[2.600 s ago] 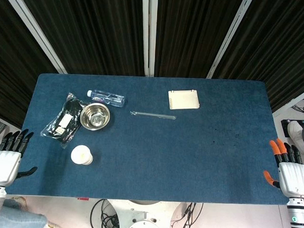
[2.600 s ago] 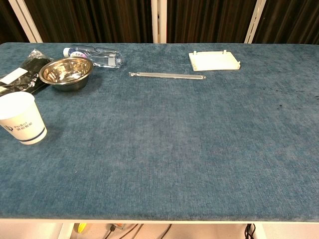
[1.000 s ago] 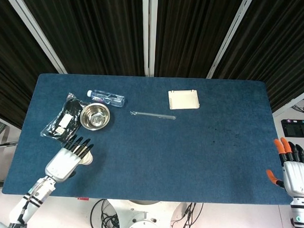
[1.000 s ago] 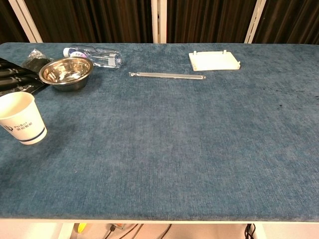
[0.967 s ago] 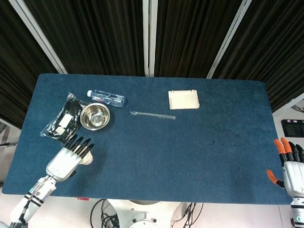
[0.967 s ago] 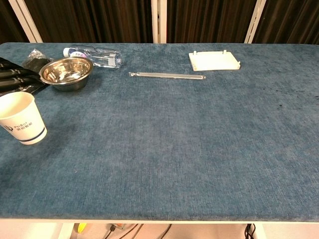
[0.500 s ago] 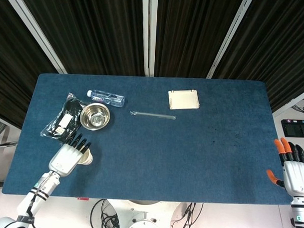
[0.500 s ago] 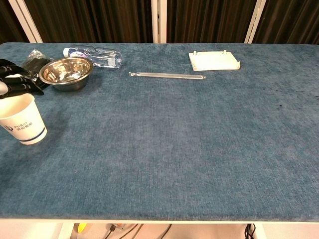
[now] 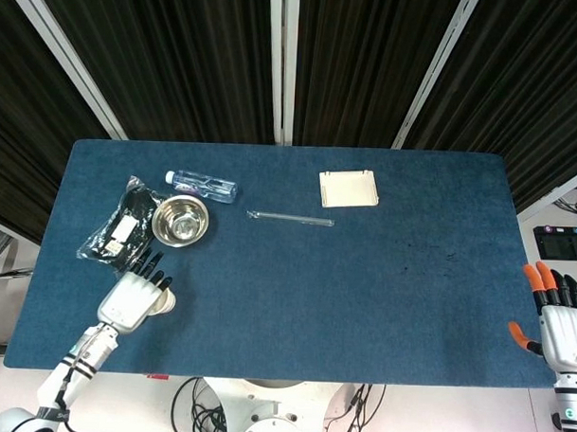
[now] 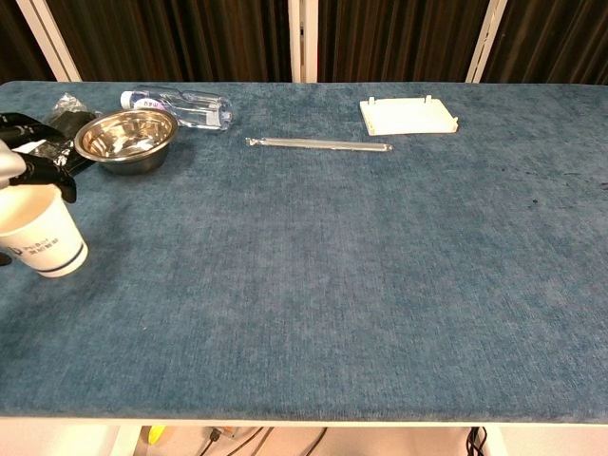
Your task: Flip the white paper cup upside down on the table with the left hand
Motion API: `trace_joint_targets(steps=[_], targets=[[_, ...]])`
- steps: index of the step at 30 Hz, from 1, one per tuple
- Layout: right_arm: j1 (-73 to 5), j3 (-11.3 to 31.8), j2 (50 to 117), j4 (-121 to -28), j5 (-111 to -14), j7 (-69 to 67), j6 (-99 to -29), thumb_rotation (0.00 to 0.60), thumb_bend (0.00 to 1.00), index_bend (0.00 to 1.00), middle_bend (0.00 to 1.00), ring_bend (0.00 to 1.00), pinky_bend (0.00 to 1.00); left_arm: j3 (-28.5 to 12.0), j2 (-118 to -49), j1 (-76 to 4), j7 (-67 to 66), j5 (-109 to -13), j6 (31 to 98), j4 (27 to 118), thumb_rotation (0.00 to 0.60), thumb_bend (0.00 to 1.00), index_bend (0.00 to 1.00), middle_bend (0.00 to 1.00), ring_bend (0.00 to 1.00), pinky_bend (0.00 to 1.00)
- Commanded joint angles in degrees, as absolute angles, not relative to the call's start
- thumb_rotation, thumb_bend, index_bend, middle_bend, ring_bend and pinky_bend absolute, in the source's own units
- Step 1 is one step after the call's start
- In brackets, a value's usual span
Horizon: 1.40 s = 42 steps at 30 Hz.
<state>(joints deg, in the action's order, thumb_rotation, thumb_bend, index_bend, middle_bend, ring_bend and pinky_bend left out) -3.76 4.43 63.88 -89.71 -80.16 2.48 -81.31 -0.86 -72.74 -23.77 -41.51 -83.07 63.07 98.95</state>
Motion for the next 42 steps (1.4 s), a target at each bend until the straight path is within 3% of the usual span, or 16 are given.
trace_joint_targets(steps=[1,8,14,19,32,38,42], targets=[[-3.77,4.45,63.94,-89.62,-80.09,2.40,-81.25,0.600,0.20,0.00,0.00,0.00,0.00,-1.40,-73.59,-24.18,-31.72,-87.41,65.83,97.42,0.600,0.17,0.31,0.33,0.01,0.05],[-3.85,4.41,64.09,-89.51,-80.08,2.50,-81.07,0.600,0.20,0.00,0.00,0.00,0.00,-3.85,-81.29,-26.05,-4.48,-94.01,72.75,85.93,0.600,0.17,0.35,0.39,0.04,0.09],[-3.76,4.61,63.94,-89.46,-79.76,2.60,-81.26,0.600,0.20,0.00,0.00,0.00,0.00,-4.81,-86.70,-27.68,8.78,-93.23,73.14,80.71,0.600,0.17,0.37,0.41,0.07,0.10],[-4.09,4.49,64.23,-89.37,-79.71,2.64,-80.50,0.600,0.20,0.00,0.00,0.00,0.00,-7.44,-95.10,-28.33,22.77,-89.31,74.17,76.41,0.600,0.17,0.40,0.43,0.08,0.10],[-4.05,4.49,63.99,-88.97,-79.90,1.51,-80.51,0.600,0.20,0.00,0.00,0.00,0.00,-8.48,-109.77,-28.53,30.39,-82.72,71.10,60.20,0.600,0.19,0.40,0.44,0.09,0.06],[-4.02,4.53,63.94,-88.77,-79.69,1.28,-80.41,0.600,0.20,0.00,0.00,0.00,0.00,-7.37,-110.27,-28.39,31.81,-83.28,70.44,57.89,0.600,0.19,0.31,0.36,0.09,0.06],[-4.13,4.49,63.89,-89.00,-79.50,1.65,-80.07,0.600,0.21,0.00,0.00,0.00,0.00,-6.01,-109.28,-28.63,33.27,-85.33,70.84,57.95,0.600,0.19,0.11,0.21,0.03,0.06]])
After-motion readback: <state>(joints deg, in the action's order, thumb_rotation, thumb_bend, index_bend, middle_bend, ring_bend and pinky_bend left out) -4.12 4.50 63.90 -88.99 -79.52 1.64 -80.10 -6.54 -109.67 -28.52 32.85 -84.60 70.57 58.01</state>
